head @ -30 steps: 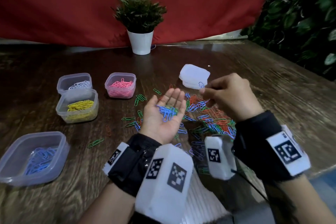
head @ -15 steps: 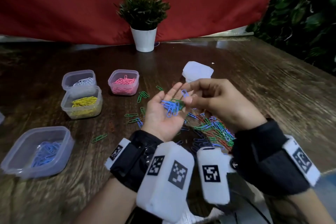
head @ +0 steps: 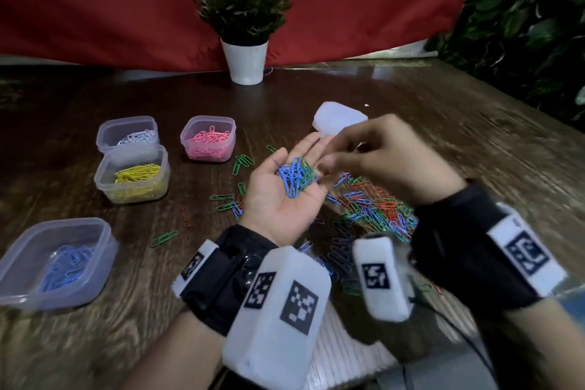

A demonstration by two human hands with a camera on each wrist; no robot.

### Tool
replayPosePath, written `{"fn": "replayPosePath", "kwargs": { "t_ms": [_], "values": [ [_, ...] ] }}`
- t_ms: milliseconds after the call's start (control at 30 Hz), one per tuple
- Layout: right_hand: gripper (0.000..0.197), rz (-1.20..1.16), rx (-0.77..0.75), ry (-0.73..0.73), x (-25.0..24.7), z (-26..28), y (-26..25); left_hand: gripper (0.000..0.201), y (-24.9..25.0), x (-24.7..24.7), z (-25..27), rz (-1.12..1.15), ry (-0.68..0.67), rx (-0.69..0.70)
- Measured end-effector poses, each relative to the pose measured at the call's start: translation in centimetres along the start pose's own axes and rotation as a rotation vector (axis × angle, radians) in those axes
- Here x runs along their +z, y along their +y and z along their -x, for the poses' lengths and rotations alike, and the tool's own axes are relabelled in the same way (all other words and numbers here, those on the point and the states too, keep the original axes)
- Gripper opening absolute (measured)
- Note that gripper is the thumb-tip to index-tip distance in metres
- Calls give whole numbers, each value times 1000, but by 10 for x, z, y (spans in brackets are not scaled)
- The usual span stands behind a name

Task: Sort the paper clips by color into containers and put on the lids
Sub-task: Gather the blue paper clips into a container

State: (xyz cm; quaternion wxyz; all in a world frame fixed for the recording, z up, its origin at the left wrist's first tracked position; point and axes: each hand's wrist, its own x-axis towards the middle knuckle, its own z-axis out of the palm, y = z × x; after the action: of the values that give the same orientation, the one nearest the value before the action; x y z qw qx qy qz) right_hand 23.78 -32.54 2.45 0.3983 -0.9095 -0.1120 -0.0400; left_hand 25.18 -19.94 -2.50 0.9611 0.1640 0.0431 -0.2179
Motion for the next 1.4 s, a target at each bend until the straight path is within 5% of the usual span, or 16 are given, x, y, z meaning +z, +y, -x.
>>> {"fn": "replayPosePath", "kwargs": {
  "t_ms": [200, 500, 867, 1000, 1100, 1233, 1300, 1400],
  "values": [
    [7, -25, 66, 49, 28, 2, -1, 45, -2, 0, 1, 53, 2, 6],
    [16, -404, 173, 207, 22, 6, 0, 47, -4, -3, 1, 59, -66, 53],
    [25, -656, 299, 218, 11, 5, 1, 47, -6, -2, 1, 75, -81, 30],
    [25, -671, 294, 352, -5, 6, 9, 48, -6, -4, 0, 71, -86, 26],
    [26, -454, 301, 437, -23, 5, 28, 48, -4, -4, -1, 64, -67, 44],
    [8, 294, 331, 341, -26, -3, 49, 48, 8, -4, -1, 110, -71, 90],
    [11, 352, 269, 316, -23, -13, 46, 47, 20, -5, -1, 175, -56, 138],
    [14, 351, 179, 6, -11, -31, 43, 38, 37, -10, -1, 296, 84, 206]
  ]
}}
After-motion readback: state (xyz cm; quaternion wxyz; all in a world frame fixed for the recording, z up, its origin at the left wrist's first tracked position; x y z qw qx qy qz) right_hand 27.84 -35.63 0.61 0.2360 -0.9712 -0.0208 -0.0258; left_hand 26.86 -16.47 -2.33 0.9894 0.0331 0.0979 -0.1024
